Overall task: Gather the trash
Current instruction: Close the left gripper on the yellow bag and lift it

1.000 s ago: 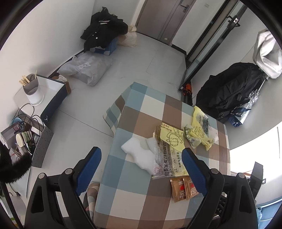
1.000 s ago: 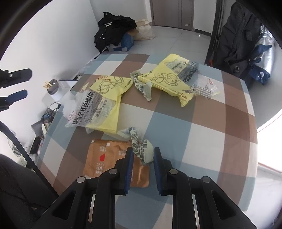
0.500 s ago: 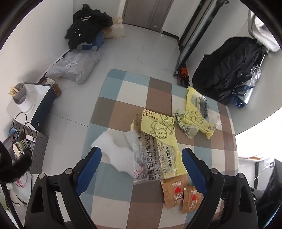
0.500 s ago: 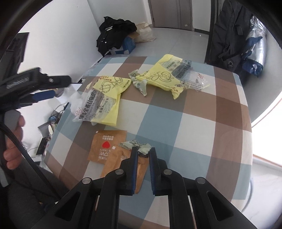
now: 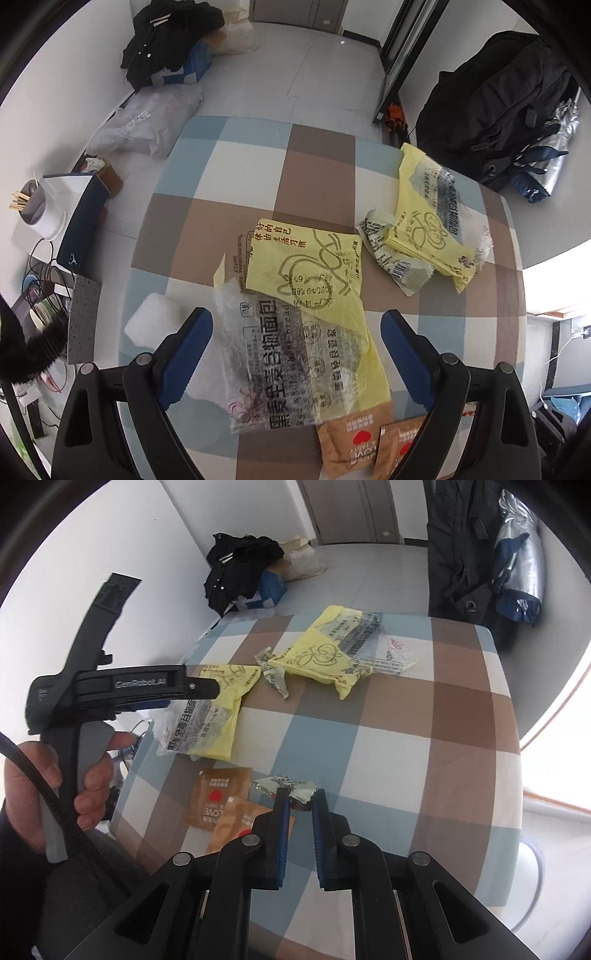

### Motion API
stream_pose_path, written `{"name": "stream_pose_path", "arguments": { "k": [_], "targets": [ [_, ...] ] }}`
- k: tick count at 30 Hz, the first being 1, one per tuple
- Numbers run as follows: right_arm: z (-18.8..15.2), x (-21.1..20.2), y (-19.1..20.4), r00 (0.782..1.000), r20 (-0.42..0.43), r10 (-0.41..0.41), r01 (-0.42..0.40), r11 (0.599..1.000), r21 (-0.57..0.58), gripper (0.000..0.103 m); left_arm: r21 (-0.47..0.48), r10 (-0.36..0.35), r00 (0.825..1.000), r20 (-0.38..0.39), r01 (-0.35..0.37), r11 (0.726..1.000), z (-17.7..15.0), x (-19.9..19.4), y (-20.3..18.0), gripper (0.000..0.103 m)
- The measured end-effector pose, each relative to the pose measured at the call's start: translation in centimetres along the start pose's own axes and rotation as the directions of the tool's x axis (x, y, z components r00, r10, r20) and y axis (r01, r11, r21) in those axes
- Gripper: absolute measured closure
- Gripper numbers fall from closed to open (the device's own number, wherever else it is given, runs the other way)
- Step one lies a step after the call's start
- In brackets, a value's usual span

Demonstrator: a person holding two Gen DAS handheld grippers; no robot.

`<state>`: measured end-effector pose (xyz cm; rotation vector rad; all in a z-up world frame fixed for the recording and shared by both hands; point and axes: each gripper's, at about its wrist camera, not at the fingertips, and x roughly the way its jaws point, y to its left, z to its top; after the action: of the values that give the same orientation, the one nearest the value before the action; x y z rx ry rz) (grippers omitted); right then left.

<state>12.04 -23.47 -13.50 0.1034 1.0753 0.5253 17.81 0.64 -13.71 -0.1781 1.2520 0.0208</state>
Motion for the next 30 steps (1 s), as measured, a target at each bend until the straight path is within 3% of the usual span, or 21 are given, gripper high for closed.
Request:
{"name": "stream_pose_path", "arguments": {
  "k": [5, 9, 18, 30],
  "targets": [
    [0.1, -0.2, -1.1, 1.000, 0.003, 0.008, -0.008, 1.000, 0.022, 0.092, -0.003, 0.026, 0.998, -0.052, -0.026, 1.000, 0.3, 1.4, -0.4, 0.012],
    [0.1, -0.3, -1.7, 1.000, 0.002, 0.018, -0.018, 0.999, 0.039, 0.092, 0.044, 0.099, 0.993, -0.062, -0.097, 0.994, 0.3, 2.0, -1.0, 0.012],
    [0.0, -0.7, -1.7, 0.999, 0.010, 0.031, -0.031, 0.999, 0.034, 0.092, 0.104, 0.141, 0.989, -0.044, -0.136, 0.985, -0.2, 2.0, -2.1, 0.014],
    [0.0, -0.6, -1.5, 1.000, 0.010, 0.022, -0.022, 0.999, 0.033, 0.092, 0.112, 0.155, 0.988, -0.028, -0.151, 0.982, -0.2, 1.5, -2.0, 0.040]
  ]
}}
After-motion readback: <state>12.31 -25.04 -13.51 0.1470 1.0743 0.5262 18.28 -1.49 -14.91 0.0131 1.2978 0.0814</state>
